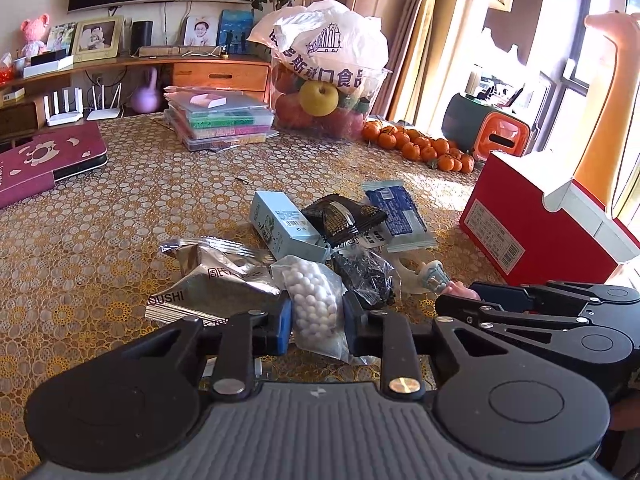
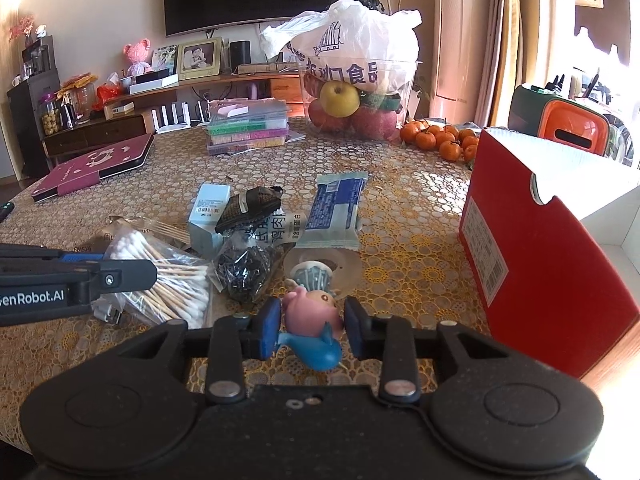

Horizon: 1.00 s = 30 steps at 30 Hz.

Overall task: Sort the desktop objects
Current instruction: 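Close the left tool on the cotton swab bag while the right tool grasps the pink pig figurine, then carry the swab bag in the left tool while the right tool carries the pig over the shoebox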

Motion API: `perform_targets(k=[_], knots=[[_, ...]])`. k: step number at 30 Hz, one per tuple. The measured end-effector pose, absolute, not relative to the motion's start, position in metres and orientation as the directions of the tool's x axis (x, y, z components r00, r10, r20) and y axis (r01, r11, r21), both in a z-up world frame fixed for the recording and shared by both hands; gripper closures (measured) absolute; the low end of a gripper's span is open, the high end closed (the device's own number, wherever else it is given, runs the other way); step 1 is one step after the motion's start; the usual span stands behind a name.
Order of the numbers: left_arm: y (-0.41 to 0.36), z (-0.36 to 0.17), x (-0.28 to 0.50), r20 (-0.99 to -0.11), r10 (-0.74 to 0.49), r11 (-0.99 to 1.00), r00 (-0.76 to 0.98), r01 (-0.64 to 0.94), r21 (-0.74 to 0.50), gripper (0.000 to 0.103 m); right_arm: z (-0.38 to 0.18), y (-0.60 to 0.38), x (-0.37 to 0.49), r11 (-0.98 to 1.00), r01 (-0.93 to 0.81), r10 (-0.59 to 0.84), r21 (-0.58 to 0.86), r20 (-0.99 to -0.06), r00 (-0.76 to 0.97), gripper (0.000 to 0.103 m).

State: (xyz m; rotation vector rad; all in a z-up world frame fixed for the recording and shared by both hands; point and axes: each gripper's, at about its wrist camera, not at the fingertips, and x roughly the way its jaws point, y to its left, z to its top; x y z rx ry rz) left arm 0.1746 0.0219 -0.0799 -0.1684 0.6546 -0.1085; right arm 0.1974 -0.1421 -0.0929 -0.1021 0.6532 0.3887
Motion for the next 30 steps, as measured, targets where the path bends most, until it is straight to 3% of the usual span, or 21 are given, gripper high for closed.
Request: perform_targets(k=[12,30], knots=[[0.015,-0.065,0.156,-0.569,-0.171,0.977,0.804,0.062,-0.206,0.081,-0.085,-0.152,0.183,0.926,-0.377,0.317,0.028,-0.600,0.734,0.073],[-0.006,-0.028,0.139,-0.511,-0.229,0.966,0.829,0.128,-0.227,0.081,-0.042,-0.176,0.161,0.925,-0.378,0.347,0.046,-0.512,0.786,0.073]])
